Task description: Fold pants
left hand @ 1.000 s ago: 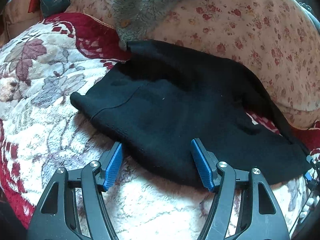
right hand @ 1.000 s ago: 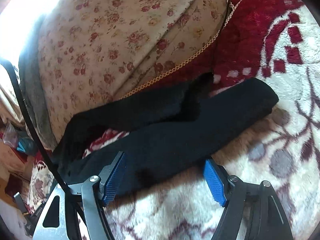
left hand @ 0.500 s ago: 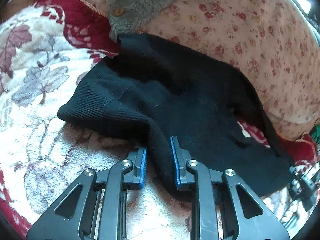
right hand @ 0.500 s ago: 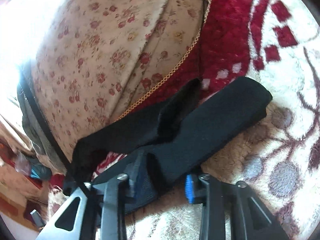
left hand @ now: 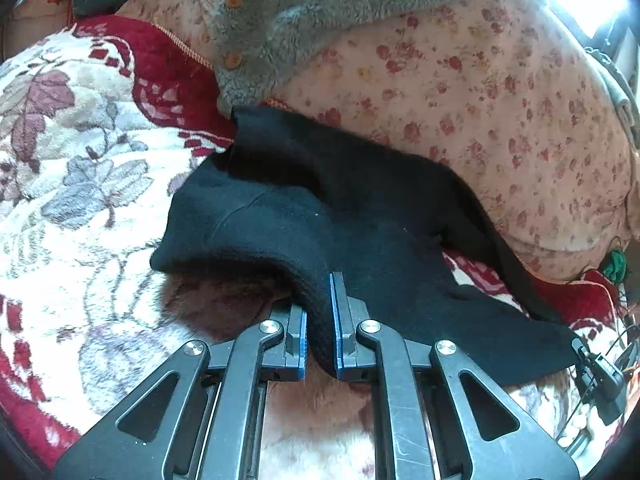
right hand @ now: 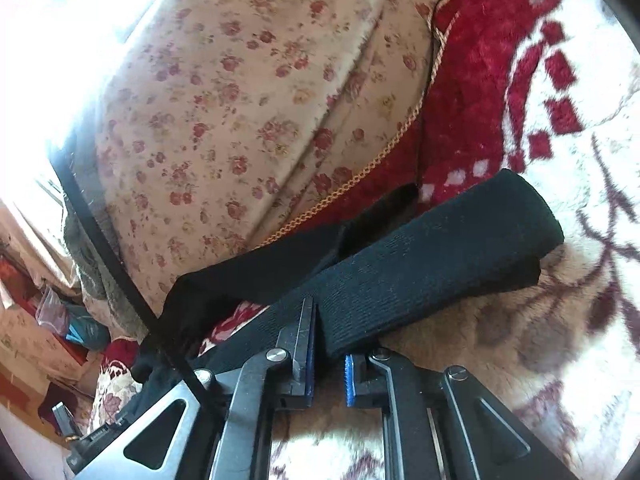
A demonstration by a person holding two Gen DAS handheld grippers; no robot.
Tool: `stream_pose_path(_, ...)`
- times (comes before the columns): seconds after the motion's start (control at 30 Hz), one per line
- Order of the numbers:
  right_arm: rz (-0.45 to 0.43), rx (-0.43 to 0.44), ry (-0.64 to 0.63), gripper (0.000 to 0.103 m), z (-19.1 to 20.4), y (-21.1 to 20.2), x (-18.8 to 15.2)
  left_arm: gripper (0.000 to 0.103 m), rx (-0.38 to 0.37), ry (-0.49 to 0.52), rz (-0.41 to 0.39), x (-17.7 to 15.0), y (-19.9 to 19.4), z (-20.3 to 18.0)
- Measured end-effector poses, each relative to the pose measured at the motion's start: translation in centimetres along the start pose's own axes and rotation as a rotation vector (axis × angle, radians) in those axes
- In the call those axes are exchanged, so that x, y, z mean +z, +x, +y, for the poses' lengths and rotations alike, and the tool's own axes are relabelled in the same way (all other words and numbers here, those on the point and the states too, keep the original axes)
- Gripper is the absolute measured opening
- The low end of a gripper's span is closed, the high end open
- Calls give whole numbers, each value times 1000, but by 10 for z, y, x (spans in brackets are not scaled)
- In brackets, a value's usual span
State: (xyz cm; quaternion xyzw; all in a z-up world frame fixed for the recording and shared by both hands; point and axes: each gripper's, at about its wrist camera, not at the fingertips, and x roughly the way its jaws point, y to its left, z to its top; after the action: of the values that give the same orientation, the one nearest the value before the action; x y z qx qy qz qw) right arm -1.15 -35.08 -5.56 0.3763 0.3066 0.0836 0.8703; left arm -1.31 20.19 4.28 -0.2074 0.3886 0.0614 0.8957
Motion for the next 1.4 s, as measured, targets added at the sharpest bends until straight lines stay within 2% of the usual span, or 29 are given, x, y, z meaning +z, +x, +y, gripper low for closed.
stream_pose_path(0.2, 19, 16, -8, 10, 6, -28, -16, 9, -23, 4, 0, -10, -32, 17)
stream_pose_path(0.53, 132, 33, 5, 10, 0, -87, -80, 9, -15, 9, 55, -44, -67, 54)
stream_pose_path(0.7, 192, -54, 27, 12, -14, -100, -94, 9, -7, -21, 80, -55, -65, 66)
stream_pose_path(0.87, 145, -130, 105, 14, -38, -120, -78, 9, 4, -13, 83, -55, -64, 65)
stream_pose_path(0.9, 135, -162, 106, 14, -41, -124, -74, 9, 5, -11, 84, -55, -64, 65)
stream_pose_path(0.93, 112, -247, 89, 14, -44, -132, -67, 9, 5, -12, 86, -55, -63, 66)
stream_pose_path(0.97, 95, -296, 79, 14, -46, -138, -62, 9, 10, -8, 90, -55, -62, 66)
stream_pose_path(1.03, 55, -327, 91, 15, -53, -152, -51, 9, 22, 0, 93, -56, -59, 65)
stream_pose_path(1.17, 76, -240, 111, 19, -60, -153, -36, 10, 89, 86, 63, -62, -61, 51)
stream_pose_path(1.23, 98, -225, 93, 19, -60, -144, -31, 11, 127, 141, 40, -65, -66, 41)
stream_pose_path(1.33, 165, -154, 134, 21, -66, -121, -32, 12, 164, 194, 29, -68, -76, 31)
stream_pose_path(1.4, 206, -136, 155, 23, -70, -107, -35, 12, 172, 205, 27, -70, -85, 28)
